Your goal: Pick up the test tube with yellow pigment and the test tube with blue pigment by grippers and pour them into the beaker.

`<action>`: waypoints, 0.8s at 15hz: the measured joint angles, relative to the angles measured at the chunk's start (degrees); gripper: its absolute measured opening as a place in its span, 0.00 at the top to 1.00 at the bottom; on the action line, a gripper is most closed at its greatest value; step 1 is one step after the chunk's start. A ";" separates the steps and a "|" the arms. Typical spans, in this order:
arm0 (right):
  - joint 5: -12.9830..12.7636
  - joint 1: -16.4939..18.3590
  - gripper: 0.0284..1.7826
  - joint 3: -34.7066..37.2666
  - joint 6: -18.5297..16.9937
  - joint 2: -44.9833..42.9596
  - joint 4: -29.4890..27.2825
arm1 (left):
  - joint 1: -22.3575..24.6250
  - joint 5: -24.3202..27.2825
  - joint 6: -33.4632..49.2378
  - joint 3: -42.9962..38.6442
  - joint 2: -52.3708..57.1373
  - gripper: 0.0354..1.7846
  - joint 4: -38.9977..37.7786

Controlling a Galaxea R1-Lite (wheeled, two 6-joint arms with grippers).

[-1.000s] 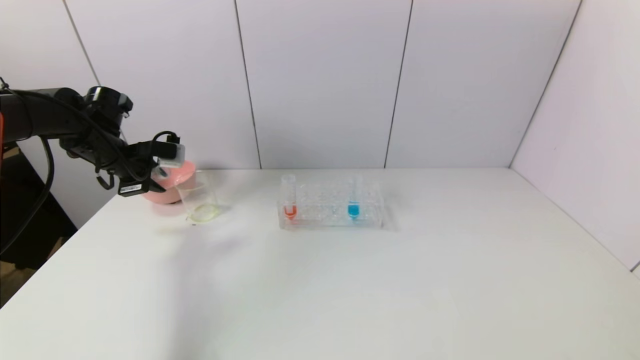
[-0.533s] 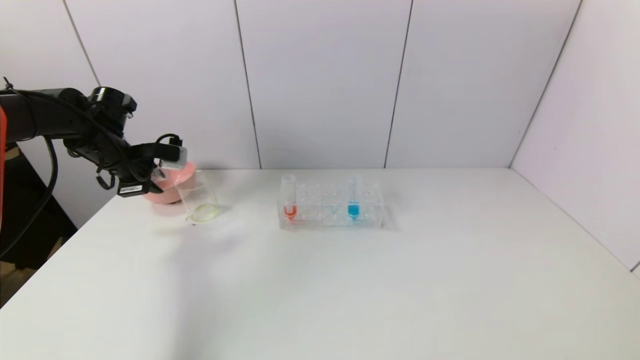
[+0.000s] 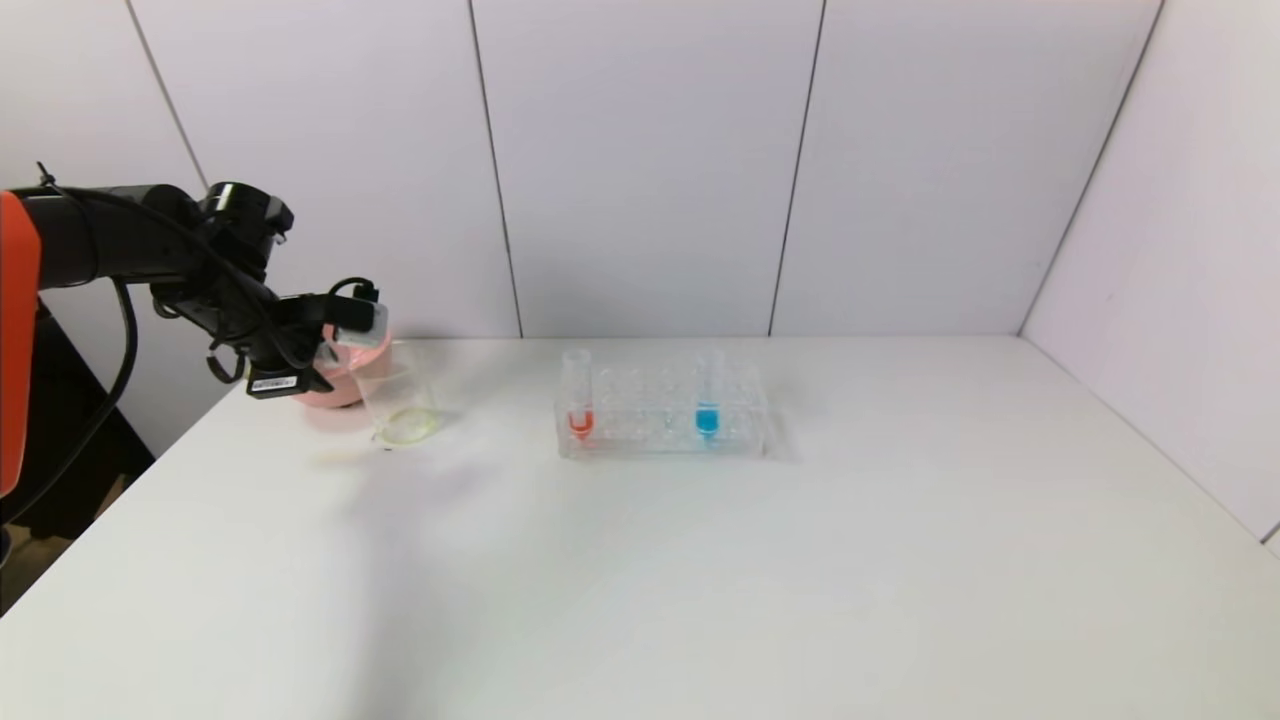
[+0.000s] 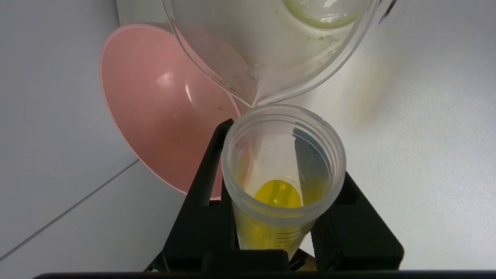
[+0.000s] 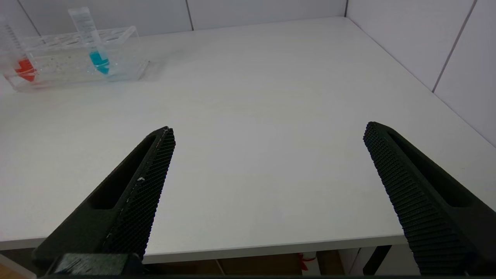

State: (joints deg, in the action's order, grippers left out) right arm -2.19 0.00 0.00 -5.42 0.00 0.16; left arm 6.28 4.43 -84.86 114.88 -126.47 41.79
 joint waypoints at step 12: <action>0.00 0.00 0.00 0.00 0.00 0.00 0.00 | -1.73 -4.27 0.07 0.74 -0.55 0.71 -0.28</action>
State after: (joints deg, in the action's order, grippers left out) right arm -2.19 0.00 0.00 -5.42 0.00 0.16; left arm 4.55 0.16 -84.79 115.63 -127.01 41.51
